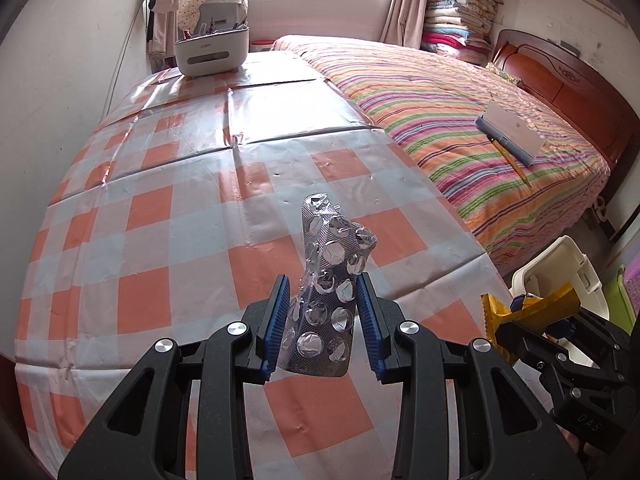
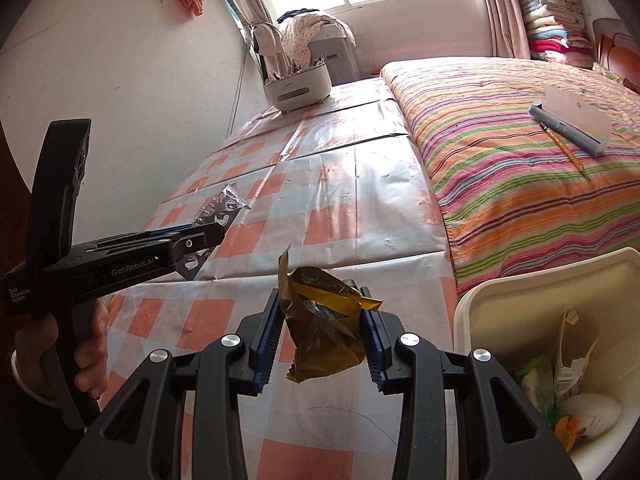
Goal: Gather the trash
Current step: 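Carry the blister pack and yellow wrapper over to the cream bin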
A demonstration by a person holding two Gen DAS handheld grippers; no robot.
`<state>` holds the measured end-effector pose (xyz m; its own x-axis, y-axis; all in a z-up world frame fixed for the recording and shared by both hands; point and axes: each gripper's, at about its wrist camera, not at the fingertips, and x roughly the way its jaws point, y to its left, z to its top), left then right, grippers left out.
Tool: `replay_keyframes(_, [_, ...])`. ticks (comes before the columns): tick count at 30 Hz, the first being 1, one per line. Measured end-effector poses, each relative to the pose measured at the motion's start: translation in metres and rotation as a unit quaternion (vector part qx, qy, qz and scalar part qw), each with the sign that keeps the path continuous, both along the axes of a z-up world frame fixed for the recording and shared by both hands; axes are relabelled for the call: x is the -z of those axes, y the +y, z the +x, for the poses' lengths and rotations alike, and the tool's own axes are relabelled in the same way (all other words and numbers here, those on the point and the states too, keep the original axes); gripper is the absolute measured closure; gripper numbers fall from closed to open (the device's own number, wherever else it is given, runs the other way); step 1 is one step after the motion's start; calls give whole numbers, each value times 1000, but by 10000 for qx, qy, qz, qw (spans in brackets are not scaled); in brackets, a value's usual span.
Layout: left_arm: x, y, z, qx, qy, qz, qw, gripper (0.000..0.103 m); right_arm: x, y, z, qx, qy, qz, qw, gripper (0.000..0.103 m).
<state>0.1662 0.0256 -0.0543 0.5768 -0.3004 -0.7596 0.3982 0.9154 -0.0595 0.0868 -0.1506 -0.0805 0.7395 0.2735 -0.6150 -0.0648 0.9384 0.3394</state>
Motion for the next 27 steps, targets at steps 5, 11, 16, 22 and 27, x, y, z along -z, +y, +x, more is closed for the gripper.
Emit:
replay_keyframes(5, [0,-17,-5,201,-7,28,9998,70,0,-20,-6,223,-23,14,9997,67])
replay_keyframes(11, [-1,-40,-12,419,-16,58,9991,70,-2,-41,-14,485,-76,54,9988,67])
replay_keyframes(16, [-1,-58,-20,588,-40,66,9982,70,-5,-60,-22,715,-143,103,9973,67])
replay_keyframes(22, [0,-76,-29,790,-8,39,9969,69,-6,-83,-32,1044,-223,173,9941,67])
replay_keyframes(27, [1,-87,-35,909,24,2,9959,69,-7,-102,-43,1344,-280,224,9903,67])
